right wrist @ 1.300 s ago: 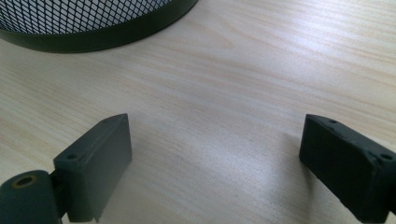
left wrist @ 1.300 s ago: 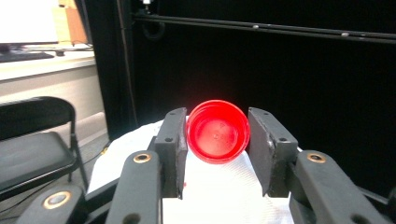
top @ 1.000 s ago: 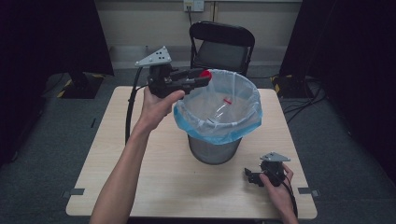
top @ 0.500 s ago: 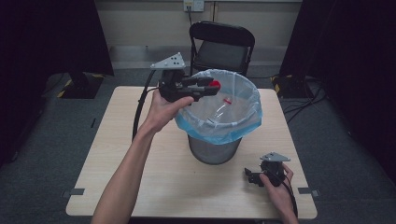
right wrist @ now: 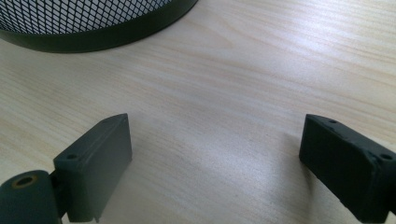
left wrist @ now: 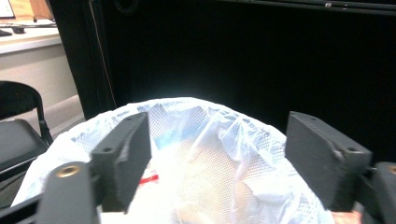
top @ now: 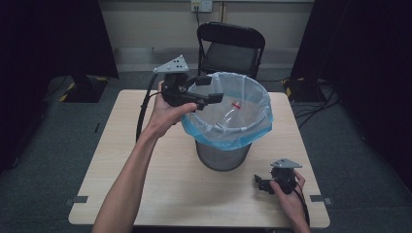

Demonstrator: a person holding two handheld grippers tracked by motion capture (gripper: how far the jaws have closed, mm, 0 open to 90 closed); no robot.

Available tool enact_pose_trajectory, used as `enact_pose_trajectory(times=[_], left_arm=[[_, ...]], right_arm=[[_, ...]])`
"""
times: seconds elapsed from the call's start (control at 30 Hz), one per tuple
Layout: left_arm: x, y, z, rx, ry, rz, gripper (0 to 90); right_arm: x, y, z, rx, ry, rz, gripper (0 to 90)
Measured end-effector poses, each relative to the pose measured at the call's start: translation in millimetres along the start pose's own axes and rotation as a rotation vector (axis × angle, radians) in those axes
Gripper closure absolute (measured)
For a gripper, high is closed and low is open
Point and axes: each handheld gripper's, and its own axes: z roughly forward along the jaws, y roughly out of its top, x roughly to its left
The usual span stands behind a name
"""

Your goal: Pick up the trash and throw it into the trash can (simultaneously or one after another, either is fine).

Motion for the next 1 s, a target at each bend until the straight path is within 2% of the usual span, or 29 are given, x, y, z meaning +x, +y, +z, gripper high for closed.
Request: enact_pose_trajectory(times=[0.03, 0.1, 0.23, 0.33, 0.4, 0.6, 0.7, 0.93, 1.0], left_arm=[[0.2, -0.2, -1.1, -0.007, 0.004, -0.007, 19.3], [2.7, -0.1, -5.2, -0.019, -0.013, -0.022, 19.4], [5.8, -0.2, -13.6, -0.034, 0.005, -0.028, 18.1], [9.1, -2.0, -22.8, -0.044, 0.036, -0.028, 18.3], [12.8, -4.5, -28.5, -0.055, 0.042, -0.044, 20.4], [22.1, -10.9, -42.0, -0.053, 0.068, -0.061, 19.6], [23.7, -12.0, -47.1, -0.053, 0.084, -0.059, 22.7], [26.8, -15.8, -58.5, -0.052, 0.104, -0.074, 21.2], [29.0, -17.2, -62.6, -0.04, 0.141, -0.081, 21.0]], right_arm=[[0.0, 0.0, 0.0, 0.0, 0.0, 0.0, 8.5], [0.0, 0.0, 0.0, 0.0, 0.0, 0.0, 8.5], [-0.1, 0.0, 0.0, 0.0, 0.0, -0.001, 8.5], [0.0, 0.0, 0.0, 0.0, 0.0, 0.0, 8.5], [-0.1, 0.0, 0.0, 0.0, 0.0, -0.001, 8.5], [-0.1, 0.0, 0.0, 0.0, 0.0, 0.0, 8.5], [-0.1, 0.0, 0.0, 0.0, 0.0, -0.001, 8.5], [-0.1, 0.0, 0.0, 0.0, 0.0, -0.001, 8.5], [-0.1, 0.0, 0.0, 0.0, 0.0, -0.001, 8.5]])
